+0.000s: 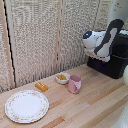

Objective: Carefully navigate your gripper to the air fryer's handle. Confidently seize the handle using your gripper. Gradually bring the handle toward yourself to access the air fryer.

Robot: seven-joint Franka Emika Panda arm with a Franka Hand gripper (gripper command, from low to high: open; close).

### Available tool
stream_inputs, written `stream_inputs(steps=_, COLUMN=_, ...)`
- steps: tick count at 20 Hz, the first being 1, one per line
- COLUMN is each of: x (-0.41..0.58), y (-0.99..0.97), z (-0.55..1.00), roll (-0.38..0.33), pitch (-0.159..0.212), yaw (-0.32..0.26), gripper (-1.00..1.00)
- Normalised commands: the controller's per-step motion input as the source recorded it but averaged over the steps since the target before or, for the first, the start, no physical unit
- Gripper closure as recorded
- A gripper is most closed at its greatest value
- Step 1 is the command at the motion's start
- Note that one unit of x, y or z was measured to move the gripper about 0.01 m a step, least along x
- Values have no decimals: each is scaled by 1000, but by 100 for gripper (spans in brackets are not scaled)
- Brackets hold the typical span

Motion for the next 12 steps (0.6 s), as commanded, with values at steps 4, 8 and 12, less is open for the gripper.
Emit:
stream_inputs(steps=4, x=-128, y=-430, z=377, roll=-9, pitch=58, yaw=154, gripper=100)
stream_inputs(steps=8, x=-2, y=-40, z=89, roll=-4, pitch=4, yaw=68, gripper=100)
stream_inputs(steps=12, x=0, y=0, z=0, roll=0, pitch=0, yaw=0, gripper=100)
